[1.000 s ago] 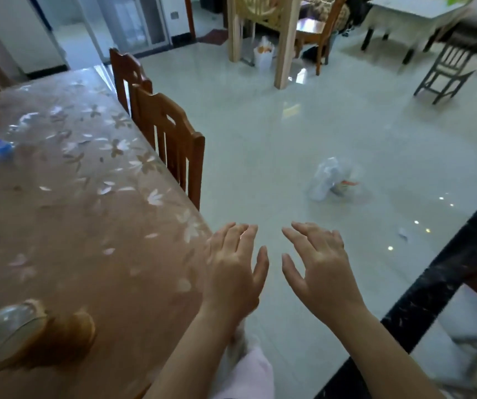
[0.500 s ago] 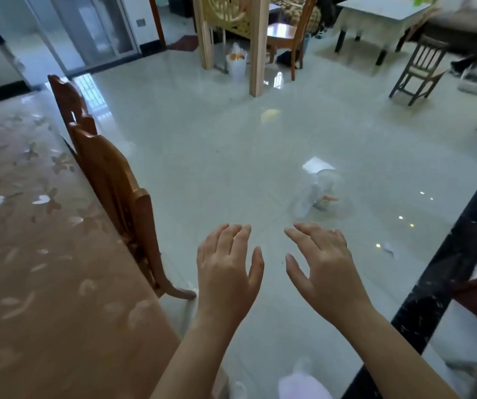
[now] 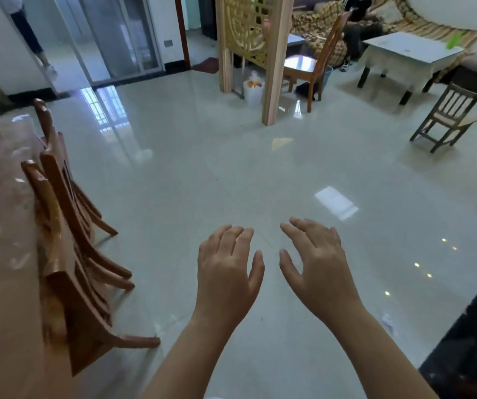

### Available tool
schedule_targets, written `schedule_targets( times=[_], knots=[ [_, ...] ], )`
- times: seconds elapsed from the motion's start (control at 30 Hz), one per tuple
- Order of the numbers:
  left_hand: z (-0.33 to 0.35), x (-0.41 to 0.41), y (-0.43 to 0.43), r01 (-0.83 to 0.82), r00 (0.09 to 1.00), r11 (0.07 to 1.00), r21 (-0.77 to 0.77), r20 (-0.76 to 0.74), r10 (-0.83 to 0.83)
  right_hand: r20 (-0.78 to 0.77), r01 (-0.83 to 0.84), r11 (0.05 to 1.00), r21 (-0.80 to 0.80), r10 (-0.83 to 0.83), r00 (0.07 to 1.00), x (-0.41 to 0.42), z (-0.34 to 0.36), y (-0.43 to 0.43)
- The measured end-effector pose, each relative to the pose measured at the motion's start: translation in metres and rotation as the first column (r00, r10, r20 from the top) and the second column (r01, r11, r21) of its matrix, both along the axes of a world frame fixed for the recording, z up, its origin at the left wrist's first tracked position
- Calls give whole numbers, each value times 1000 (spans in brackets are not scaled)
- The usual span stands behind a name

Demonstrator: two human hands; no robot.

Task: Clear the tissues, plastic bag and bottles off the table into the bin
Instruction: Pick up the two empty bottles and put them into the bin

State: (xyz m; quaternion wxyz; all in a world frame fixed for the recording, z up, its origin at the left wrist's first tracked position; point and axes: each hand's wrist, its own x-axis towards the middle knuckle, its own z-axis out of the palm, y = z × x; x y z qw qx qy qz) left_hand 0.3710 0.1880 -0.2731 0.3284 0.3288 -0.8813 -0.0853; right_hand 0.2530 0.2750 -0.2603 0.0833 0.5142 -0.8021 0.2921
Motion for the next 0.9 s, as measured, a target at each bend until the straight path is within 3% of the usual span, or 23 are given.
schedule_targets(
  times=[0.3, 0.9],
  knots=[
    [-15, -50, -110, -144, 990, 990, -7, 8, 144, -14, -144, 990, 7, 144, 989, -60, -12, -124],
    [-14, -98, -461, -392, 919, 920, 10, 47, 391, -1, -452, 892, -18, 453, 892, -120, -8, -517]
  ],
)
